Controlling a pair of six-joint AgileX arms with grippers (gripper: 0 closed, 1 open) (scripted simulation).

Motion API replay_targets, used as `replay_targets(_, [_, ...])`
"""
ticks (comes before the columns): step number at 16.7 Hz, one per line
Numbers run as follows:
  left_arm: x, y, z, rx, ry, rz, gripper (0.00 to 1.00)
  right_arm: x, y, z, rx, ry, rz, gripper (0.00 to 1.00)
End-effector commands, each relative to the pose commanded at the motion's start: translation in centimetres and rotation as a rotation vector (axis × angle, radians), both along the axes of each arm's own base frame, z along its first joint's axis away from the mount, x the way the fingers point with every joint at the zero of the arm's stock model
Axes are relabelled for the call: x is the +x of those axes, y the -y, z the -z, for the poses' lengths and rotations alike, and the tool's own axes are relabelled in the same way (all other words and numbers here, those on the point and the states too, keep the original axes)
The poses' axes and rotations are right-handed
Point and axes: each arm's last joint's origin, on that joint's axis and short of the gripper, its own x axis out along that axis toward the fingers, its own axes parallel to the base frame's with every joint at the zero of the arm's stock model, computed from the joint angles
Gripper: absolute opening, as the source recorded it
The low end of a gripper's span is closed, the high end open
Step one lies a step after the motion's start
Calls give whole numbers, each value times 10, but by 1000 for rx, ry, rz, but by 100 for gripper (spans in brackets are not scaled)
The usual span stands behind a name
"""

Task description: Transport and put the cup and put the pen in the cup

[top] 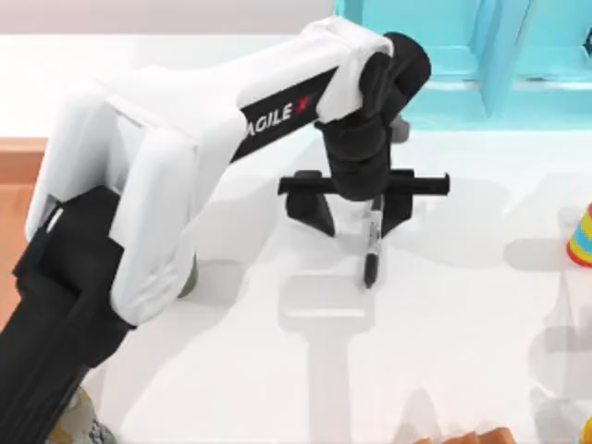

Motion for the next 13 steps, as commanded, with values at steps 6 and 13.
replay_targets(6, [0,0,0,0,0,0,0,0,0,0,0,0,0,100])
replay_targets(13, [-1,-10,-37,17,54,17,0,0,0,0,0,0,0,100])
